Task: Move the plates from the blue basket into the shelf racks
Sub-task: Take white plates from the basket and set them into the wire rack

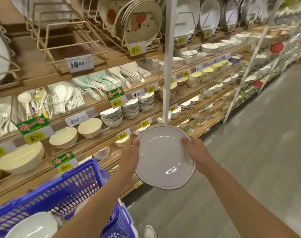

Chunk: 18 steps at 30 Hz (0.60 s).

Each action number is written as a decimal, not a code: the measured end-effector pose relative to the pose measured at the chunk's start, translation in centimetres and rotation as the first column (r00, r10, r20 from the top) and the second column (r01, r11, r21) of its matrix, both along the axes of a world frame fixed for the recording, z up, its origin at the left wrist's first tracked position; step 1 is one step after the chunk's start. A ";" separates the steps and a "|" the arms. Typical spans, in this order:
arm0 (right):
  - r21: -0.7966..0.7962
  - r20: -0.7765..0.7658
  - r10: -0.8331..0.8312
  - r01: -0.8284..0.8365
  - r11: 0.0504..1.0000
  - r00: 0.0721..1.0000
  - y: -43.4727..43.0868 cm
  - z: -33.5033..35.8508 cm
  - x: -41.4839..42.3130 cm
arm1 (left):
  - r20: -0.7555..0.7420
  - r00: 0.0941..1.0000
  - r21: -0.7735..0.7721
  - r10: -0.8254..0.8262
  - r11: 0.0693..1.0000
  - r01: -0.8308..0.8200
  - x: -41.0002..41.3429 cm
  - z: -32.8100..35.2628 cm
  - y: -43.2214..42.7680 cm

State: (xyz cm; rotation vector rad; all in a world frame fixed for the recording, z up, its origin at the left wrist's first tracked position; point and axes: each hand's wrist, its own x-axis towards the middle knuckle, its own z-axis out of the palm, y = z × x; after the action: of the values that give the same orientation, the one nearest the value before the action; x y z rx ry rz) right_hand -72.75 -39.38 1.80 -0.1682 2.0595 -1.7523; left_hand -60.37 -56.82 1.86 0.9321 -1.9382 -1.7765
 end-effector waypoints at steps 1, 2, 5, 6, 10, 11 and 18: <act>0.003 -0.004 0.010 -0.010 1.000 1.000 -0.6 0.2 -0.7 | -0.006 1.000 -0.004 0.018 1.000 -0.018 -0.6 0.2 -0.5; 0.010 -0.008 0.021 -0.021 1.000 1.000 -1.3 0.5 -1.5 | -0.011 0.999 -0.011 0.035 0.999 -0.035 -1.2 0.3 -1.1; 0.030 -0.028 0.062 -0.061 0.998 0.998 -3.9 1.2 -4.0 | -0.020 0.997 0.002 0.070 0.998 -0.070 -3.1 0.3 -3.3; 0.036 -0.041 0.070 -0.069 0.997 0.997 -4.9 1.4 -4.8 | -0.025 0.996 0.014 0.084 0.996 -0.083 -3.7 0.2 -4.3; 0.029 -0.069 0.121 -0.119 0.992 0.990 -9.9 2.0 -7.8 | -0.063 0.983 0.021 0.174 0.985 -0.173 -6.2 0.0 -8.8; 0.028 -0.073 0.140 -0.138 0.990 0.988 -11.3 2.2 -8.5 | -0.085 0.976 0.026 0.200 0.980 -0.198 -6.7 0.1 -9.9; 0.081 -0.123 0.324 -0.316 0.945 0.938 -20.6 4.1 -10.9 | -0.202 0.899 -0.055 0.389 0.912 -0.407 -7.1 1.2 -16.8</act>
State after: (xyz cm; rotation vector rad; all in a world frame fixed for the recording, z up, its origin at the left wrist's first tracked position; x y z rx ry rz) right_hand -83.70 -60.03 5.93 -0.5850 2.0370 -1.5130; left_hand -67.47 -73.65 3.08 1.0044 -1.5636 -1.4629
